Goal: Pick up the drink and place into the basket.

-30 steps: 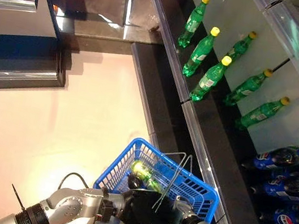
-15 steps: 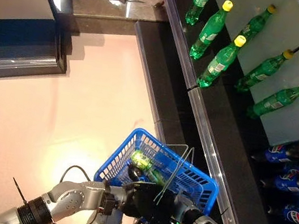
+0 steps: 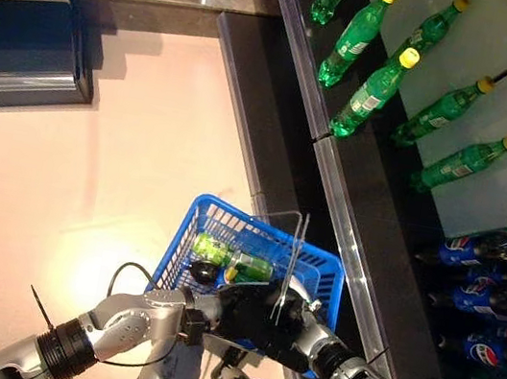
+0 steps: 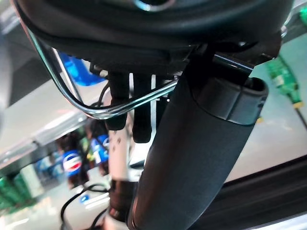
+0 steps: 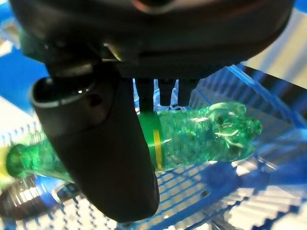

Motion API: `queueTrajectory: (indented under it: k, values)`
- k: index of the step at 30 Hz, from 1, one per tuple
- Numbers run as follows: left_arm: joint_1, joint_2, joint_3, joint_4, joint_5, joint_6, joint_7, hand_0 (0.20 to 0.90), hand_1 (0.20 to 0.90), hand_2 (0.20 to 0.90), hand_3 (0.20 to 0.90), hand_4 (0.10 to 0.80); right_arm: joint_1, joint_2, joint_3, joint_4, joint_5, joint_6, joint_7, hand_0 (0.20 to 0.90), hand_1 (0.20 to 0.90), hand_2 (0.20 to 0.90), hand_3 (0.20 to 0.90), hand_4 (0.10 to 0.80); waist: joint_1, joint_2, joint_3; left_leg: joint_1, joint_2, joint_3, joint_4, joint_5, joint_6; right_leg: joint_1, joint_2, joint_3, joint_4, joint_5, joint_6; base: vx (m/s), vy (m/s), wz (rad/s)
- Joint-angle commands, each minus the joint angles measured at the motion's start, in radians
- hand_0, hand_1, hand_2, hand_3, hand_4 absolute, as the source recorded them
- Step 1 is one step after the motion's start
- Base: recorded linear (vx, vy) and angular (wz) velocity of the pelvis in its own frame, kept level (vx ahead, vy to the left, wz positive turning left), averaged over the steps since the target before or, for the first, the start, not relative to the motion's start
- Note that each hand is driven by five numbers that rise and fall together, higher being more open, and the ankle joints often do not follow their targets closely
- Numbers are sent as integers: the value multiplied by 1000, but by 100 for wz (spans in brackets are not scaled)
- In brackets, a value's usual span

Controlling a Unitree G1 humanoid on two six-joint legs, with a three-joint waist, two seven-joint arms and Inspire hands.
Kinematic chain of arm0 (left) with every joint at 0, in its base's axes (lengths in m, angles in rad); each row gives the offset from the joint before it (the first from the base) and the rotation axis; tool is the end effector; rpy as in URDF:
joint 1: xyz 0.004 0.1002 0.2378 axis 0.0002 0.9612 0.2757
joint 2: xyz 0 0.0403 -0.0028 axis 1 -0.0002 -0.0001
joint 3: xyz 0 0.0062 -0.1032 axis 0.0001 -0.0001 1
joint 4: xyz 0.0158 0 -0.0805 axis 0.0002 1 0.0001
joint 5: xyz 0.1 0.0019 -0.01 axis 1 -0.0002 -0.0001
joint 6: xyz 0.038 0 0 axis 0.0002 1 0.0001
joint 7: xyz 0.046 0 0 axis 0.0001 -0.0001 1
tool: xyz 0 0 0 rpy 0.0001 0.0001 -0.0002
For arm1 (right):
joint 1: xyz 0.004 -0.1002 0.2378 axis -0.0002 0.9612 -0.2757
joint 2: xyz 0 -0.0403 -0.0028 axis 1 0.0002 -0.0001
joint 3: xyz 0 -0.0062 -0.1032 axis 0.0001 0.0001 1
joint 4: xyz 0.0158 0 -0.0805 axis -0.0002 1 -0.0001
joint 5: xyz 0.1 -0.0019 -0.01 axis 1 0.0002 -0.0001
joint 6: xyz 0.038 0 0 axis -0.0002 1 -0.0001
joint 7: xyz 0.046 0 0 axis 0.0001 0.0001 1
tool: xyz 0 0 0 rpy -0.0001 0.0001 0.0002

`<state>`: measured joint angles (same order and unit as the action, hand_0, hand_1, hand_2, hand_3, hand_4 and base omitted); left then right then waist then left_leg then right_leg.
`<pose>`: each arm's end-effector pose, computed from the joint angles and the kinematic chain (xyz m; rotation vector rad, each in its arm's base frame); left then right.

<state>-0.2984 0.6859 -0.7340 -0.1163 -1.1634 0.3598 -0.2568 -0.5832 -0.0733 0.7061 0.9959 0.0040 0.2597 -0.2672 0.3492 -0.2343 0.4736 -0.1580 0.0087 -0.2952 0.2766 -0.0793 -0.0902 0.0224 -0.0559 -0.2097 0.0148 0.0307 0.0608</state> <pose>0.2041 0.1348 0.0593 -0.3515 0.5838 -0.9900 0.2558 -0.0840 -0.0226 -0.7796 0.5515 0.2671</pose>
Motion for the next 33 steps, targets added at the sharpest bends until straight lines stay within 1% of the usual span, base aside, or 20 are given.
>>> queueTrajectory:
  k: [1, 5, 8, 10, 13, 19, 24, 29, 30, 31, 32, 33]
  values:
    - [-115, -446, -2, -573, -115, -207, -170, 300, 300, 300, 200, 100, -98, 68, 7, -183, 21, 17, -99, 900, 900, 900, 900, 800, -50, 7, -92, 43, -5, 12, -227, 155, 87, -5, 42, -7, 97, 30, 10, -32, -4, -14]
    - [-79, -425, 48, -572, -69, -232, -157, 300, 300, 300, 200, 100, -23, 25, -13, -373, 10, 39, -152, 900, 900, 900, 900, 800, -73, -9, -96, 54, 7, 31, -235, 154, 92, -5, 47, 13, 96, 34, 13, -36, 7, -11]
    - [-60, -408, 79, -575, -42, -244, -151, 300, 300, 300, 200, 100, 25, -3, -27, -477, -5, 28, -188, 900, 900, 900, 900, 800, -84, -17, -98, 56, 12, 38, -233, 153, 93, -4, 49, 22, 95, 36, 14, -32, 3, -10]
    - [-42, -399, 98, -573, -22, -256, -132, 300, 300, 300, 200, 100, 58, -20, -45, -544, -14, 0, -209, 900, 900, 900, 900, 800, -91, -19, -100, 58, 13, 42, -233, 153, 95, -3, 49, 28, 94, 37, 16, -30, 7, -7]
    - [-17, -383, 144, -560, -16, -281, -103, 300, 300, 300, 200, 100, 106, -50, -84, -633, -65, -4, -216, 900, 900, 900, 900, 800, -102, -20, -107, 65, 15, 46, -234, 150, 99, -2, 48, 39, 94, 36, 18, -33, 17, -8]
    - [39, -364, 227, -532, -13, -332, -90, 300, 300, 300, 200, 100, 213, -134, -139, -811, -124, -10, -220, 900, 900, 900, 900, 800, -123, -14, -133, 85, 18, 58, -241, 146, 104, 9, 46, 57, 87, 34, 20, -17, 16, -5]
    - [69, -373, 269, -497, -7, -357, -74, 300, 300, 300, 200, 100, 297, -191, -181, -919, -145, -20, -197, 900, 900, 900, 900, 800, -138, -7, -162, 109, 23, 66, -246, 142, 100, 30, 43, 69, 79, 29, 21, -2, 27, -18]
    - [88, -391, 290, -449, 7, -399, -10, 300, 300, 300, 200, 100, 349, -225, -224, -988, -161, -57, -240, 900, 900, 900, 900, 800, -153, 2, -197, 126, 25, 74, -252, 146, 94, 42, 37, 77, 71, 28, 23, -11, 31, -9]
    - [105, -388, 319, -425, 1, -408, -14, 300, 300, 300, 200, 100, 369, -240, -244, -1011, -169, -74, -256, 900, 900, 900, 900, 800, -159, 8, -211, 131, 26, 78, -256, 145, 91, 46, 35, 81, 69, 24, 23, -47, 72, -12]
    - [130, -381, 357, -401, -12, -407, -51, 300, 300, 300, 200, 100, 391, -254, -263, -1025, -172, -96, -260, 900, 900, 900, 900, 800, -162, 14, -218, 135, 28, 80, -259, 146, 89, 48, 35, 86, 69, 20, 20, -21, 68, -14]
    - [142, -379, 373, -392, -18, -405, -71, 300, 300, 300, 200, 100, 401, -261, -272, -1032, -173, -103, -260, 900, 900, 900, 900, 800, -162, 17, -221, 136, 28, 80, -260, 146, 88, 48, 34, 88, 69, 18, 19, -18, 123, -13]
    - [202, -372, 459, -344, -58, -387, -166, 300, 300, 300, 200, 100, 458, -283, -328, -1056, -189, -144, -247, 900, 900, 900, 900, 800, -165, 35, -234, 144, 26, 84, -266, 148, 83, 51, 30, 93, 69, 13, 17, -18, 172, -9]
